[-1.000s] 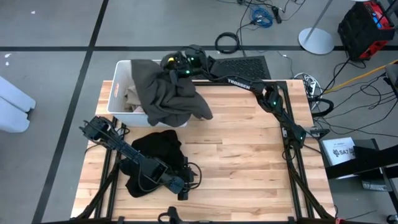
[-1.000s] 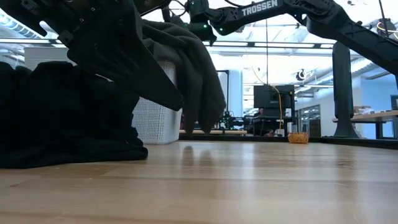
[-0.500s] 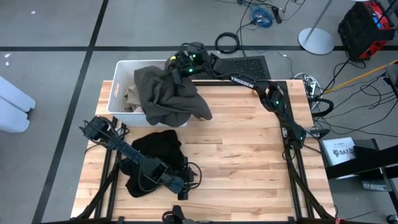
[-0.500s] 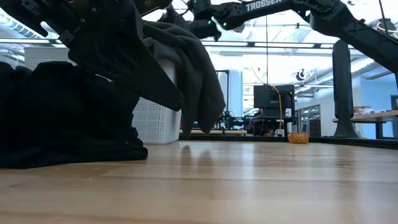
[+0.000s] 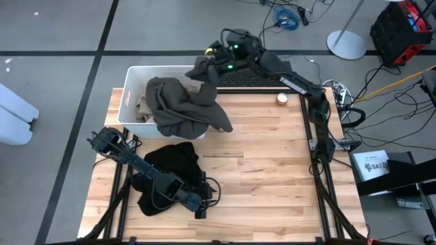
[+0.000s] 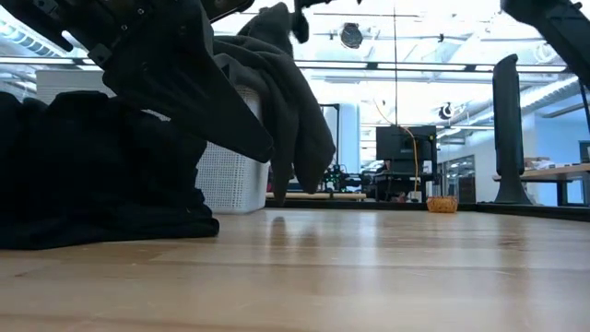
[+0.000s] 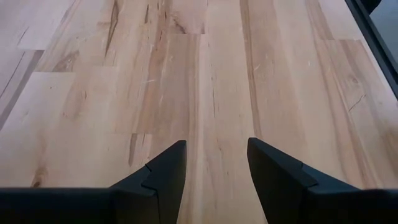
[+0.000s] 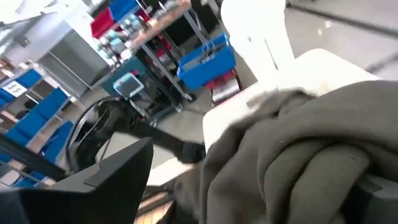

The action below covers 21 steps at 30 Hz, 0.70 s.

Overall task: Sort clothes
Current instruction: Put the dark gray jacket into the white laundry bin

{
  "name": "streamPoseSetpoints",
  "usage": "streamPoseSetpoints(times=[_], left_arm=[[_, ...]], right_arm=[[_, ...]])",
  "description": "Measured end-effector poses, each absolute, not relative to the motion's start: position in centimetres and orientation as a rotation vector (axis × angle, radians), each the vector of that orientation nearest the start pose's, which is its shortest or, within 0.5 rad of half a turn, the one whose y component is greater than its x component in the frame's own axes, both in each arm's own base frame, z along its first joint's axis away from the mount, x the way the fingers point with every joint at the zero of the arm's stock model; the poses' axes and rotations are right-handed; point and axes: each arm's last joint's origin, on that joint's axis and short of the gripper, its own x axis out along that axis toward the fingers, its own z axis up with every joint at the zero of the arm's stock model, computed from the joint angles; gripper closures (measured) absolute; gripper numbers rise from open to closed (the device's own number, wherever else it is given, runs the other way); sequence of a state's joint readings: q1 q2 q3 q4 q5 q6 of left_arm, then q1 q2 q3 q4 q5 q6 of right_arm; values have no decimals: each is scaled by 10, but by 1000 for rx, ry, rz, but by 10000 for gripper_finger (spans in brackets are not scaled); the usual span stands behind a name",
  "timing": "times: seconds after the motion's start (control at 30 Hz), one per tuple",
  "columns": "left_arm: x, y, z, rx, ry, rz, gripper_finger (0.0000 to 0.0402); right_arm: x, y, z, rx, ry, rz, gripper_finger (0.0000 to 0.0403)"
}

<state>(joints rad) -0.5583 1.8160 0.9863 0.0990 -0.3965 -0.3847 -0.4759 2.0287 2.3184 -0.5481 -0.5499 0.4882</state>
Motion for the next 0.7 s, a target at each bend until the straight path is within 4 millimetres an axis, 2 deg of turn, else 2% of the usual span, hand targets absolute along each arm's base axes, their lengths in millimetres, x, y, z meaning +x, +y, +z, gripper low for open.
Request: streamPoseSetpoints(times=[0.13,0.23,0.3,0.43,0.57,0.7], left_arm=[[316,-182,156,-28,663,-25,222],[318,-179,157,-16,655,-24,222],[321,-177,158,-20,638,-23,222],[326,-172,161,-17,614,-53,222],[329,-167,162,6,608,-60,222],[332,-161,161,37,610,-54,222]], right_arm=[[380,-179,450,684,358,-12,59],[373,-172,438,676,504,-42,60],[378,-166,422,622,616,-109,60],[402,-141,392,344,777,-182,60],[424,-113,384,68,780,-200,60],[426,-100,381,29,814,-136,60]])
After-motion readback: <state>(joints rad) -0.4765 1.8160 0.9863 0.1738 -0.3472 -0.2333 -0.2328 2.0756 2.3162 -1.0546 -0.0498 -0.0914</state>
